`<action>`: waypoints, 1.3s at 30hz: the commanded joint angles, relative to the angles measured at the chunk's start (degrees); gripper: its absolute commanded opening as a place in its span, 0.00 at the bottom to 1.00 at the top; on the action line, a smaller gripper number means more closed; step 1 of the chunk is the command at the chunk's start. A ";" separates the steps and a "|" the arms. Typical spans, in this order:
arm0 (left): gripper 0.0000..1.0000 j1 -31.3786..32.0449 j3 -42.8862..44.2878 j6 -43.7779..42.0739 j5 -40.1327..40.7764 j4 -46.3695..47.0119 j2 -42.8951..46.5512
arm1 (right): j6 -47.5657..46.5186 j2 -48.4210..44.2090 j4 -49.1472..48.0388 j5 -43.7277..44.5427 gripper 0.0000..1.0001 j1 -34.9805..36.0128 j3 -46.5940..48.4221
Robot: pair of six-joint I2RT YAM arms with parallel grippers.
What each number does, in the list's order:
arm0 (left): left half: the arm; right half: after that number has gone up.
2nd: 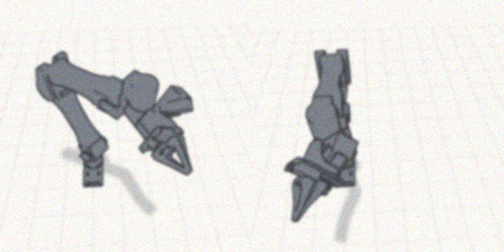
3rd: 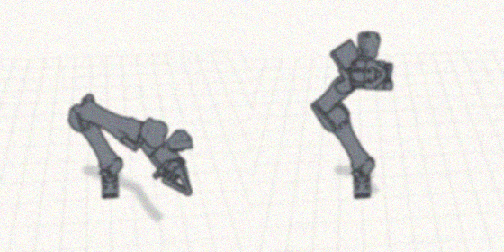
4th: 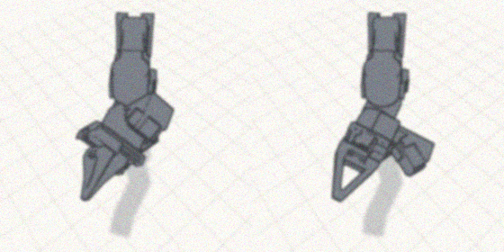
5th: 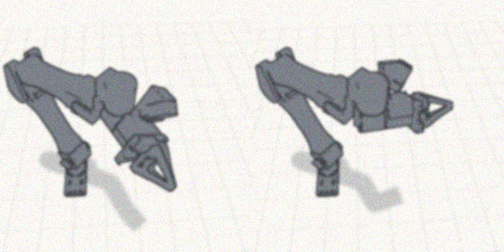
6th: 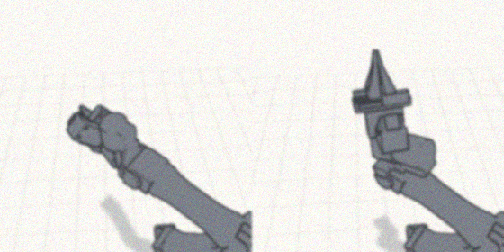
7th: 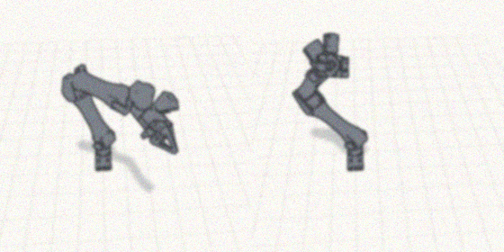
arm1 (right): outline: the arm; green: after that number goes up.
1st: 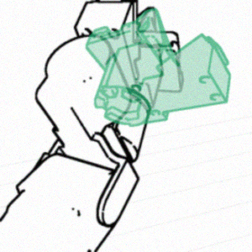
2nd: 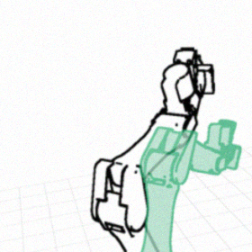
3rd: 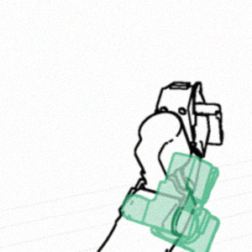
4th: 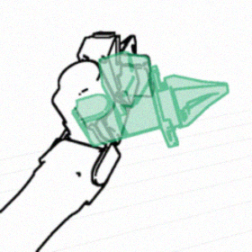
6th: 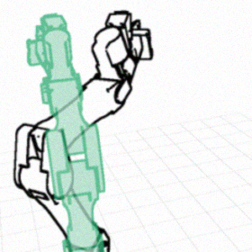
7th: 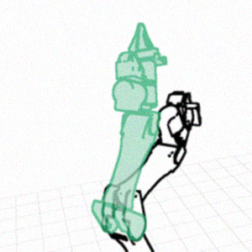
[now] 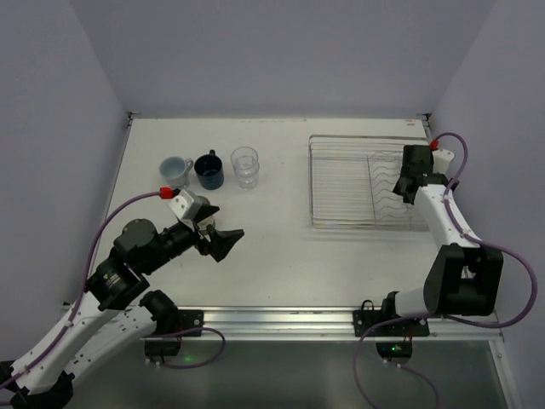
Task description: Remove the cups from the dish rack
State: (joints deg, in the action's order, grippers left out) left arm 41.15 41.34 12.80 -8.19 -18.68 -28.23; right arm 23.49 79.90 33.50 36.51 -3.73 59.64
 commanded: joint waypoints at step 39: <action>1.00 -1.24 2.25 0.82 -2.18 1.18 -6.66 | 3.23 -20.12 -0.61 -18.47 0.08 -1.11 3.30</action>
State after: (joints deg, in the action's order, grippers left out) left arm 40.42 41.36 12.91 -7.81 -18.92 -33.47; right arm 25.32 63.61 36.62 25.69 -4.62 64.51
